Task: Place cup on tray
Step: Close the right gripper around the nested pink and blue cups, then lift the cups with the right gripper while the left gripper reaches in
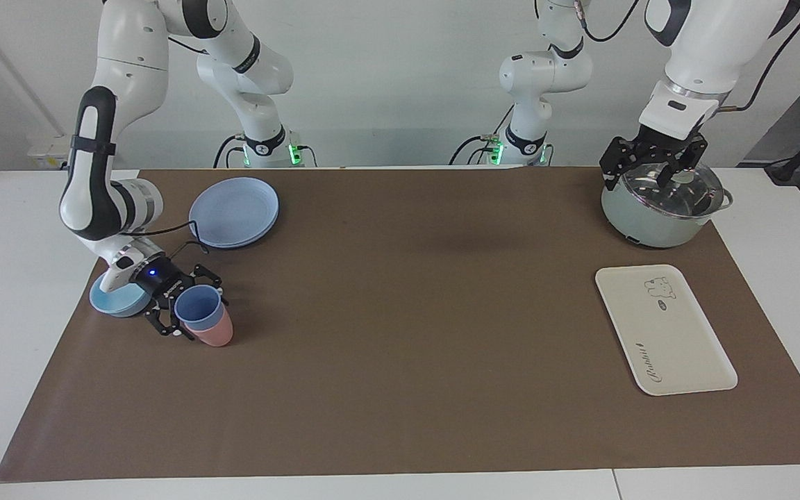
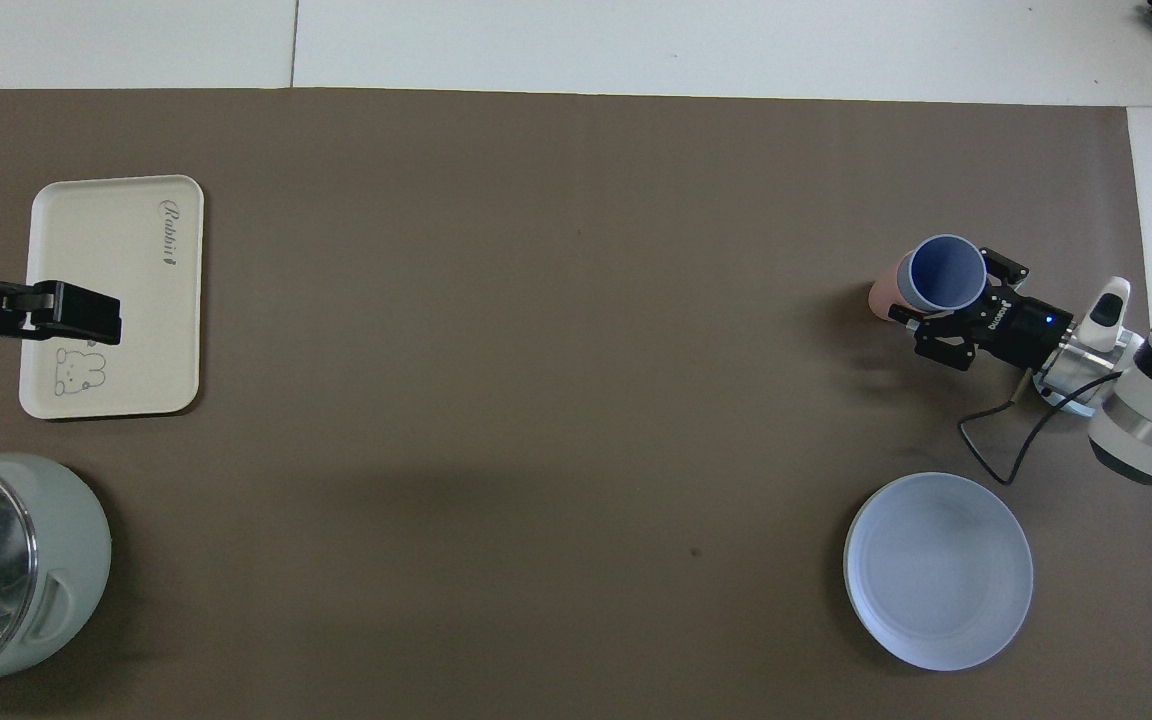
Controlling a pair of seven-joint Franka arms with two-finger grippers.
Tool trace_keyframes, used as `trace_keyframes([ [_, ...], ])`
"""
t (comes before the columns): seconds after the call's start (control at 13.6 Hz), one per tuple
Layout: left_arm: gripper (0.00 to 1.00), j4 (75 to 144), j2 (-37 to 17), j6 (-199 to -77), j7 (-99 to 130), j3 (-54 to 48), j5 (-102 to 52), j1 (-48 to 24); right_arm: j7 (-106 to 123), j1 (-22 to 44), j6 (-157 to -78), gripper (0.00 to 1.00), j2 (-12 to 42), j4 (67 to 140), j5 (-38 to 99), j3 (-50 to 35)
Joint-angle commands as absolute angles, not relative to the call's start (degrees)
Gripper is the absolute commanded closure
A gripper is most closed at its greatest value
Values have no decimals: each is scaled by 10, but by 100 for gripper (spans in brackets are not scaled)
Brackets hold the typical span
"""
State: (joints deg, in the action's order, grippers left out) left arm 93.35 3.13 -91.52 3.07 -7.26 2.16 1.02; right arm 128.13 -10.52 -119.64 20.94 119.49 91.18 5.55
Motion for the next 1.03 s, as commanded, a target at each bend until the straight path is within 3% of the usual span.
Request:
trace_keyframes([
  [0.0,0,943,43,-911,26,-72,12,15,1291,-100,-1204,100,215,1187,934,53],
  [0.29,0,943,43,-911,27,-72,12,13,1236,-75,-1232,100,177,1176,895,54],
  [0.51,0,943,43,-911,27,-72,12,13,1072,-45,-1280,100,108,1175,755,54],
  [0.95,0,996,68,-925,29,-75,-19,7,688,13,-1284,100,19,1140,437,49],
])
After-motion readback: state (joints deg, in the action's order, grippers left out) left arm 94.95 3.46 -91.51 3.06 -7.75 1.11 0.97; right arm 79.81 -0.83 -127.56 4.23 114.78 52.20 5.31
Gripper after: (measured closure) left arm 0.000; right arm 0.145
